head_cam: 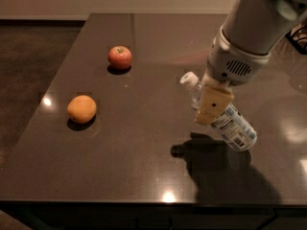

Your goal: Knock blue plastic bottle over

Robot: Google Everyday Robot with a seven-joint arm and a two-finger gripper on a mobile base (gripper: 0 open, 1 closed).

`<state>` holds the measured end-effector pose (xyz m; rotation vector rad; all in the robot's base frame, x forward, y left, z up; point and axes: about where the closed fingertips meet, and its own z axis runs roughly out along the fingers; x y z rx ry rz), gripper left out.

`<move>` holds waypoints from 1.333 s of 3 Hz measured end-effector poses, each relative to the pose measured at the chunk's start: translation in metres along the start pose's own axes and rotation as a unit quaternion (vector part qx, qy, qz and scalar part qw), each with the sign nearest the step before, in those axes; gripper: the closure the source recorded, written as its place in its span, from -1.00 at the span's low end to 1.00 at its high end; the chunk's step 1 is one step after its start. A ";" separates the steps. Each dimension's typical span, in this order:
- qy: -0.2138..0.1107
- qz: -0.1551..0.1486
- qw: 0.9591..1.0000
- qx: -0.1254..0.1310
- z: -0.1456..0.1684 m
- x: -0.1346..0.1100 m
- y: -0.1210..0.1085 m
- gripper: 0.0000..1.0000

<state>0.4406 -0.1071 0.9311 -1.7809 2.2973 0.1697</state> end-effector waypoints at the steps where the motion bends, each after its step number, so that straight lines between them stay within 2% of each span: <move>1: 0.062 -0.018 0.998 -0.006 0.022 0.006 0.000 0.66; 2: 0.094 -0.025 0.995 -0.004 0.036 0.005 0.000 0.20; 4: 0.114 -0.036 0.993 -0.011 0.058 -0.002 0.004 -0.72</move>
Offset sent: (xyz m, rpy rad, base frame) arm 0.0008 0.0035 -0.0547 -0.2739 0.0861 0.0552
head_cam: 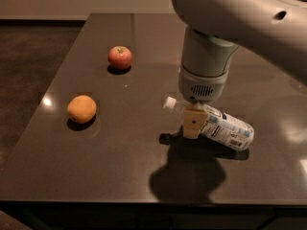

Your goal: Knock blue plastic bottle over

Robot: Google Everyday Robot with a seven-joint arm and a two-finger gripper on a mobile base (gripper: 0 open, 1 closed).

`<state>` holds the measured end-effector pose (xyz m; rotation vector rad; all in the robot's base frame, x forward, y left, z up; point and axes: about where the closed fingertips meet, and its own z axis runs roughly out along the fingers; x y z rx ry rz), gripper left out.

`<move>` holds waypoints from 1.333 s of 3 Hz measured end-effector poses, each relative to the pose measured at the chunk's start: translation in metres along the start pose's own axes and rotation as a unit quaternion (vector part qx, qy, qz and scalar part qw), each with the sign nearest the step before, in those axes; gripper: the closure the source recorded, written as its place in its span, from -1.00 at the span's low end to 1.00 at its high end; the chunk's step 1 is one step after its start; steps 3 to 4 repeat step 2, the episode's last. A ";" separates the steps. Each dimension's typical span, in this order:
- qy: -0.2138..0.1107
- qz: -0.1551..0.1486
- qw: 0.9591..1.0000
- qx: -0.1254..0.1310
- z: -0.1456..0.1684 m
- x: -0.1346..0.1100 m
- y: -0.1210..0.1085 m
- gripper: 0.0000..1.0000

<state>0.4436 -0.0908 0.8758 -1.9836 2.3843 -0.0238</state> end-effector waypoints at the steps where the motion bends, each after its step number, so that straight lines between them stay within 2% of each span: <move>1: -0.006 -0.014 1.000 -0.015 0.014 -0.013 0.012 -1.00; 4: -0.006 -0.014 1.000 -0.015 0.014 -0.013 0.012 -1.00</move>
Offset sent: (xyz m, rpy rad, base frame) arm -0.0170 0.0192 -0.0239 0.0148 0.0666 0.0463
